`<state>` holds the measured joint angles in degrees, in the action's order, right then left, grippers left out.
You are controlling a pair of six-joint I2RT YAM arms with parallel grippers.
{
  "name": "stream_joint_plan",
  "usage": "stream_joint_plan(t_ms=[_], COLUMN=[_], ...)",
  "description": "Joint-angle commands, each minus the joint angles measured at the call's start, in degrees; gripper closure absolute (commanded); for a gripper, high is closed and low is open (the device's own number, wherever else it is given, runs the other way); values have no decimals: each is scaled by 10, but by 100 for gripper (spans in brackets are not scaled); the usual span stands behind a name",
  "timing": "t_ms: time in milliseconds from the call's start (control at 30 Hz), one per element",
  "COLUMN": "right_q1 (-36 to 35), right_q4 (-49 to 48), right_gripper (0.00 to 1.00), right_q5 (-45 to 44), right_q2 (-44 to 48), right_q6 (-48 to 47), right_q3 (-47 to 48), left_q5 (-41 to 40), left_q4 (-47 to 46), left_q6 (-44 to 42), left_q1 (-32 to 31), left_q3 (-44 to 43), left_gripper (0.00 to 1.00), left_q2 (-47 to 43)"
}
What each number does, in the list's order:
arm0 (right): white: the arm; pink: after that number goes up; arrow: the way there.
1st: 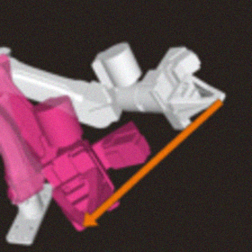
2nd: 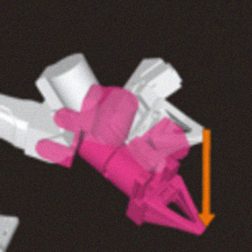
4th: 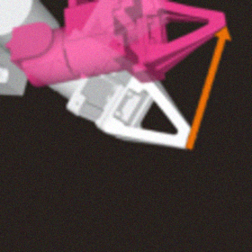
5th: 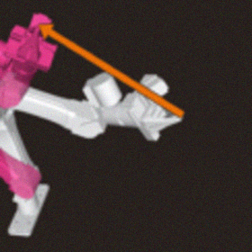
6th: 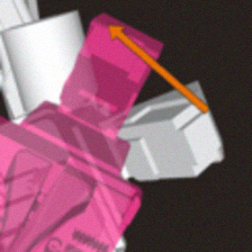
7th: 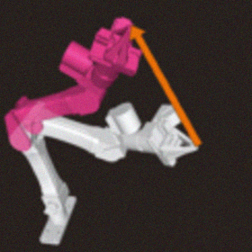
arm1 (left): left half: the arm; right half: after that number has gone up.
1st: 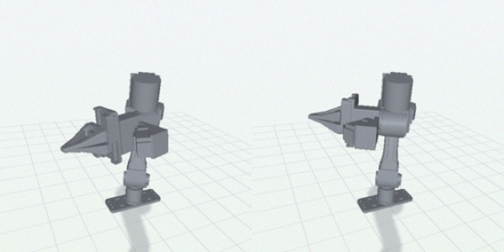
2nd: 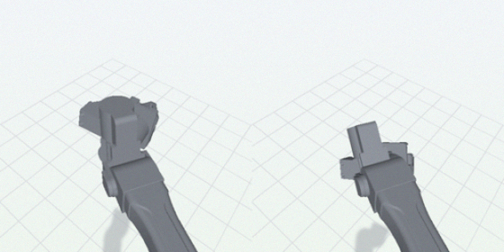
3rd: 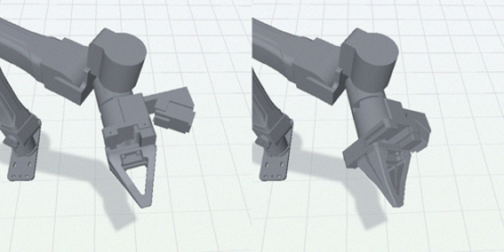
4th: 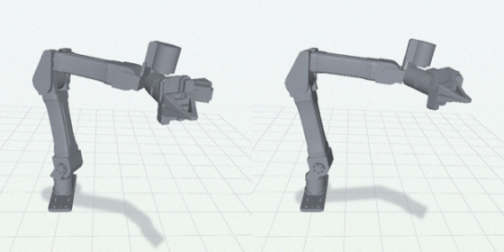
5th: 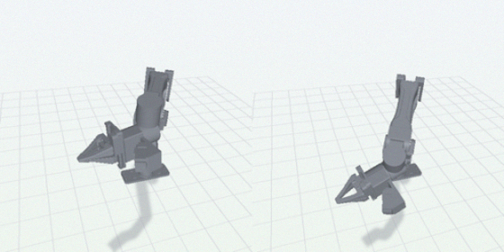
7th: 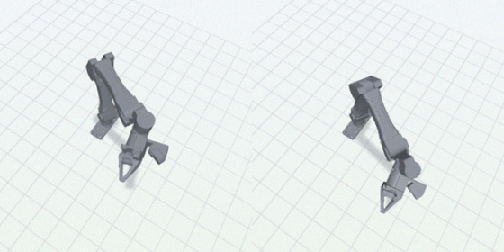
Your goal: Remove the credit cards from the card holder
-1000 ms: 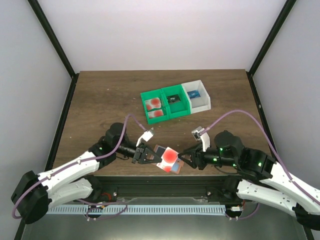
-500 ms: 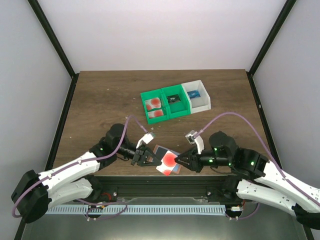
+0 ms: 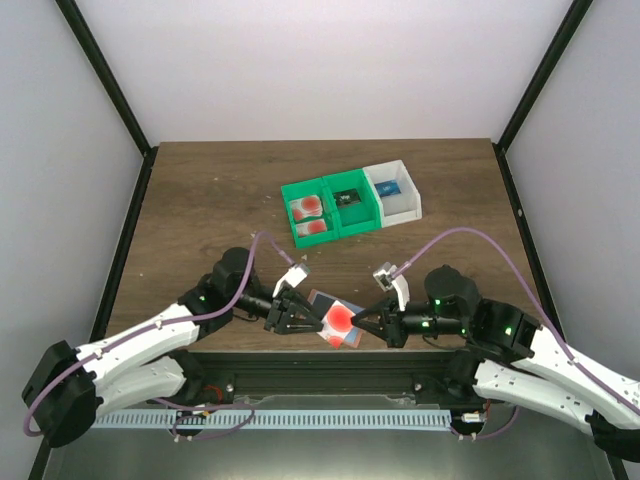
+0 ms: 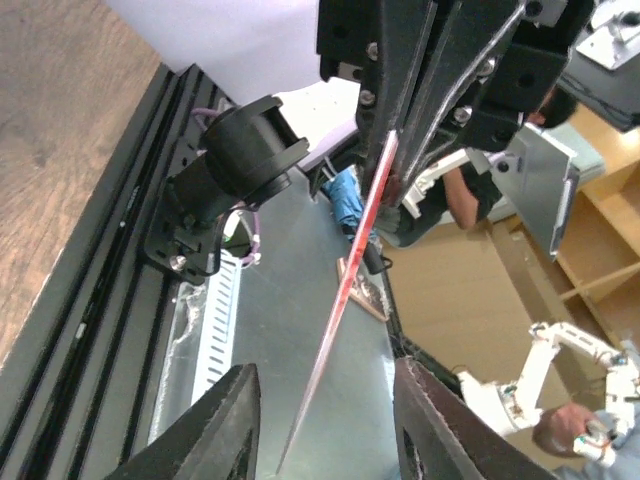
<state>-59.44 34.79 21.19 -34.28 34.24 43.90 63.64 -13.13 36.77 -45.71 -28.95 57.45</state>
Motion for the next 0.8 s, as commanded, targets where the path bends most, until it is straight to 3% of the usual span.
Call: stream_joint_plan(t_ms=[0,167,300,367,467,633,767], right_q1=[-3,-3,-3,-2,-3,11,70], right_q4=[-25,-14,-18,-27,-41,-108,-159], right_gripper=[100,99,100,100,99,100,100], right_q5=[-5,-65,-127,-162,-212,-260,-240], right_q2=[8,2,-5,-14,-49,-105,-157], right_q6=[8,27,44,52,61,53,40], right_q3=[-8,-20,-28,-35,-37,-27,-11], left_q5=[-48,-168,-339,-440,-515,-584,-596], left_q4=[46,147,246,286,295,316,331], left_q6=[-33,-77,-111,-119,-121,-134,-149], left_q1=[11,37,37,38,38,38,37], left_q3=[-18,-59,-99,-111,-103,-94,-84], left_gripper=[53,25,1,0,0,0,0], left_q2=[-20,-50,-80,-96,-124,-162,-179])
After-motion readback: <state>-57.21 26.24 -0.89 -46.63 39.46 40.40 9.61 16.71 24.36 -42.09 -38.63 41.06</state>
